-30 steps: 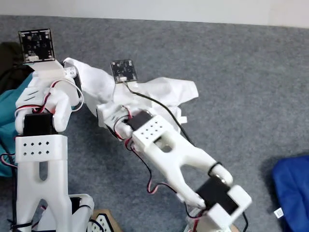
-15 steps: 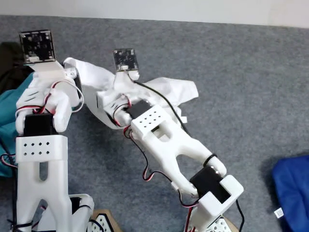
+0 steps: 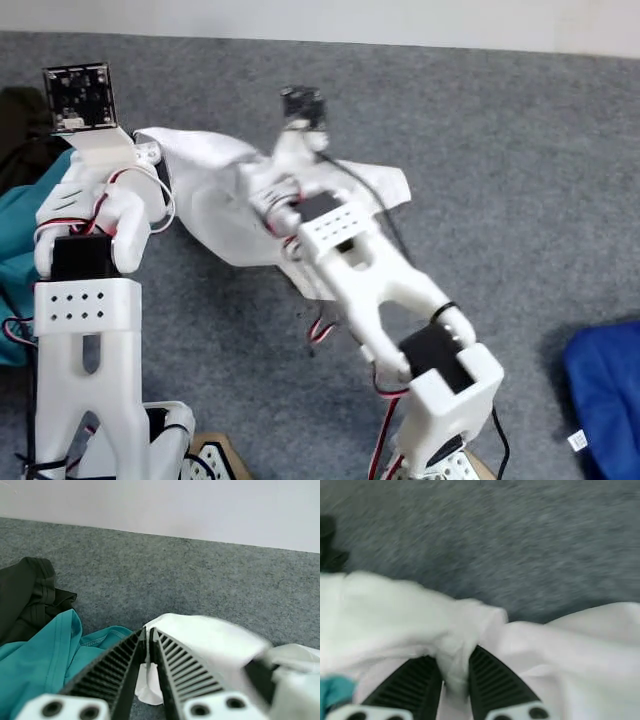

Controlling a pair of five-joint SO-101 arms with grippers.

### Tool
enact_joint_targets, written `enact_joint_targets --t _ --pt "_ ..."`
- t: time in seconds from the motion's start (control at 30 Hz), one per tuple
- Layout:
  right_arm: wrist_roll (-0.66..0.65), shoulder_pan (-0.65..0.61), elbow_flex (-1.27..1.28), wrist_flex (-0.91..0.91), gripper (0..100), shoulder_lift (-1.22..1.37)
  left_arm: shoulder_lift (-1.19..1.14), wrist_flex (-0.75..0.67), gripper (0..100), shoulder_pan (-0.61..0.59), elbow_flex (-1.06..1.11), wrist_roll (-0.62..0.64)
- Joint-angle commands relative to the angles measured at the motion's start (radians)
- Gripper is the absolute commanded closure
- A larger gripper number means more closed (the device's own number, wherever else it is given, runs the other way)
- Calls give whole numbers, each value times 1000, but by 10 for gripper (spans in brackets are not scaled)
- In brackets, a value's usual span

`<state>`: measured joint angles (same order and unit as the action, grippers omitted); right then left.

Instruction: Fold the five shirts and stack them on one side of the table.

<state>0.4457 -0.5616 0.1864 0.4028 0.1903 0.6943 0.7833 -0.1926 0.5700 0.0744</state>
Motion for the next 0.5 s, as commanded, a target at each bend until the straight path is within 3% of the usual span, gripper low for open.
enact_joint_targets --t 0.0,0.17,0.47 --pt "6 191 -48 -15 992 -143 24 -29 989 -8 19 9" --pt "-80 423 -48 -13 992 -309 22 -198 989 4 122 9" --pt "-132 717 53 151 992 -613 27 -420 989 160 311 9"
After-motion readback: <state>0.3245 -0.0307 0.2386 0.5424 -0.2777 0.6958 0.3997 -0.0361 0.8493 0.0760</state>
